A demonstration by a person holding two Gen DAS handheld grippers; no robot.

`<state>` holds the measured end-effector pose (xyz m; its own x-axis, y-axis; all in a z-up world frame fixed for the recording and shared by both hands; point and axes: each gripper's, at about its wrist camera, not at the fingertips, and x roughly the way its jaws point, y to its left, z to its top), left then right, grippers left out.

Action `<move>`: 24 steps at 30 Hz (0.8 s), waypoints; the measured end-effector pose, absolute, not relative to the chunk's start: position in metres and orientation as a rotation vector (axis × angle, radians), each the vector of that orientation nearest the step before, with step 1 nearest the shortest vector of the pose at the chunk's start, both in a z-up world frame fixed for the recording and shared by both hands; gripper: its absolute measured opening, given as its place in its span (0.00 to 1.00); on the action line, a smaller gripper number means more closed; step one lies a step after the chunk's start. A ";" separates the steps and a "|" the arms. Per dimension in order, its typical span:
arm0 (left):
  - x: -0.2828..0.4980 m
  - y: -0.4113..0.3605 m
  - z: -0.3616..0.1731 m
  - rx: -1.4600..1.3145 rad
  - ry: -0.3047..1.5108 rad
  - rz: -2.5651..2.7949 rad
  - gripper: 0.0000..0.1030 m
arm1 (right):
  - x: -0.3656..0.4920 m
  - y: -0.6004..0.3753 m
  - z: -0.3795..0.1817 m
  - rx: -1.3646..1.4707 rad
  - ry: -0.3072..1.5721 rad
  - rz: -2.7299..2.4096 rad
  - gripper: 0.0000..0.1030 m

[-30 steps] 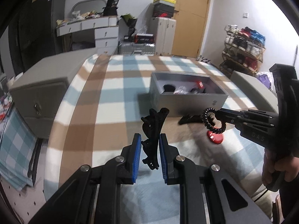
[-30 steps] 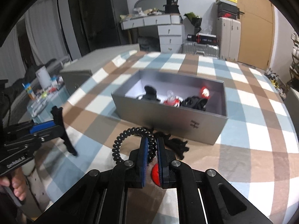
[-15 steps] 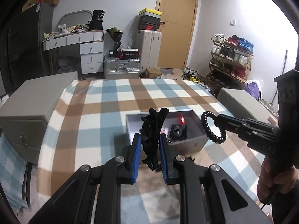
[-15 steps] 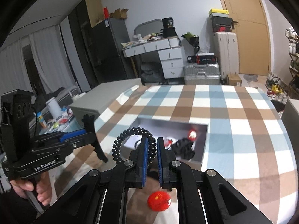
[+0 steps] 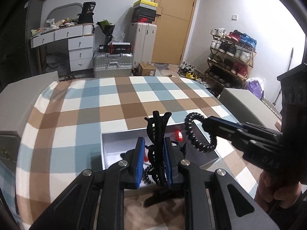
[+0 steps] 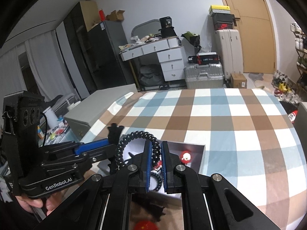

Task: Organize jewelry
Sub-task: 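Carry the black clip and coil hair tie over the box and lower them, then open both tools to drop the clip and hair tie into the box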

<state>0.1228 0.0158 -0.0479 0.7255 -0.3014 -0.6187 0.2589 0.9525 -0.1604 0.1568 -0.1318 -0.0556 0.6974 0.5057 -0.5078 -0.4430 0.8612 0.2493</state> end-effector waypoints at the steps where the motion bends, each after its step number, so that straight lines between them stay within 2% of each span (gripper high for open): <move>1: 0.125 0.014 -0.049 -0.061 0.697 -0.312 0.14 | 0.160 -0.132 -0.058 0.115 0.603 0.530 0.09; 17: 0.146 0.006 -0.062 -0.076 0.742 -0.329 0.14 | 0.190 -0.134 -0.086 0.129 0.689 0.518 0.09; 19: 0.146 0.005 -0.060 -0.076 0.736 -0.342 0.14 | 0.193 -0.133 -0.089 0.131 0.703 0.510 0.12; 22: 0.143 0.006 -0.059 -0.055 0.736 -0.339 0.15 | 0.195 -0.132 -0.093 0.129 0.718 0.518 0.24; 24: 0.141 0.009 -0.058 -0.041 0.734 -0.327 0.28 | 0.191 -0.135 -0.090 0.136 0.704 0.516 0.34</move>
<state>0.1407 0.0086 -0.0583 0.6940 -0.3070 -0.6512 0.2782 0.9486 -0.1507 0.1906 -0.1347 -0.0901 0.6433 0.4961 -0.5832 -0.4064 0.8668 0.2890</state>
